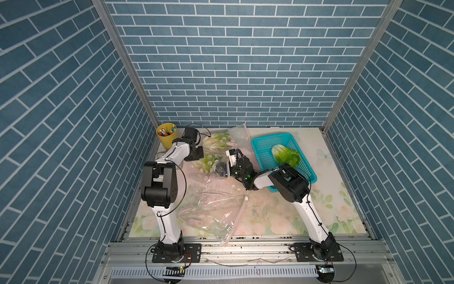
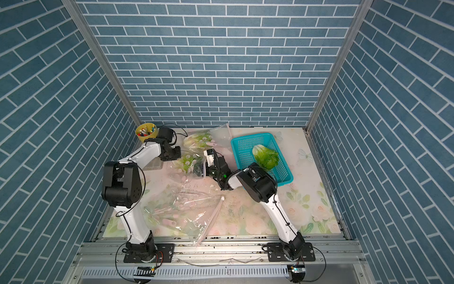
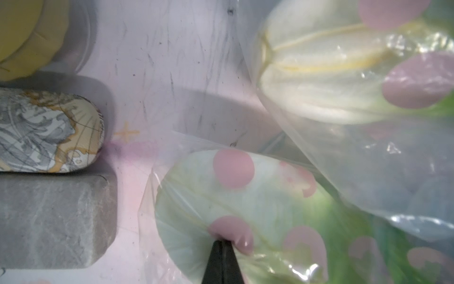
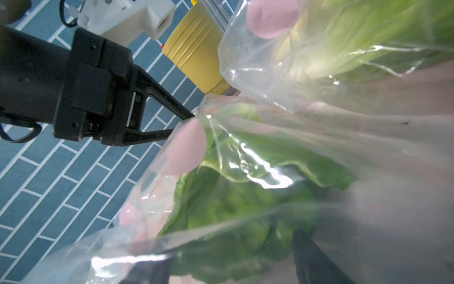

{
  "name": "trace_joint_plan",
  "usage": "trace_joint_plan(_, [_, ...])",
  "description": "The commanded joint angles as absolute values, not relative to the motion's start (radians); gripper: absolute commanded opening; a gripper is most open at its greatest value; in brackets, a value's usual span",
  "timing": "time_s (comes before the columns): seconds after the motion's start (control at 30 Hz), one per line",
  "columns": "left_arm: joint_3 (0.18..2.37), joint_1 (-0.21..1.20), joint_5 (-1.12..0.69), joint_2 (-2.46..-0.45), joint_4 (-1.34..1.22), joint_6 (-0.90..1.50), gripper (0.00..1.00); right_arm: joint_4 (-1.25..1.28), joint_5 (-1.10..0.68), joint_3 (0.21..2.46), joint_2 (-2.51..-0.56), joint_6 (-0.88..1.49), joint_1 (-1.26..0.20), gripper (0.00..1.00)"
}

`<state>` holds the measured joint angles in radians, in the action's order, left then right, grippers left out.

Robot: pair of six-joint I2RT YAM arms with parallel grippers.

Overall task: Open the zip-top bag and take out the chinese cabbages
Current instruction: Pick up the Chinese cabbage from the zipper food storage bag.

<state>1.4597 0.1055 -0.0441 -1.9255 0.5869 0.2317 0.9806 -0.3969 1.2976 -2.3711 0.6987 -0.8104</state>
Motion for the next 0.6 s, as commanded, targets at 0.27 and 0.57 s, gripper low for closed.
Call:
trace_joint_plan(0.27, [1.404, 0.179, -0.064, -1.945, 0.656, 0.202, 0.0, 1.056, -0.467, 1.236, -2.298, 0.655, -0.798, 0.82])
trace_joint_plan(0.57, [1.385, 0.204, -0.059, -1.945, 0.663, 0.199, 0.0, 1.113, -0.485, 1.291, -2.314, 0.682, -0.796, 0.89])
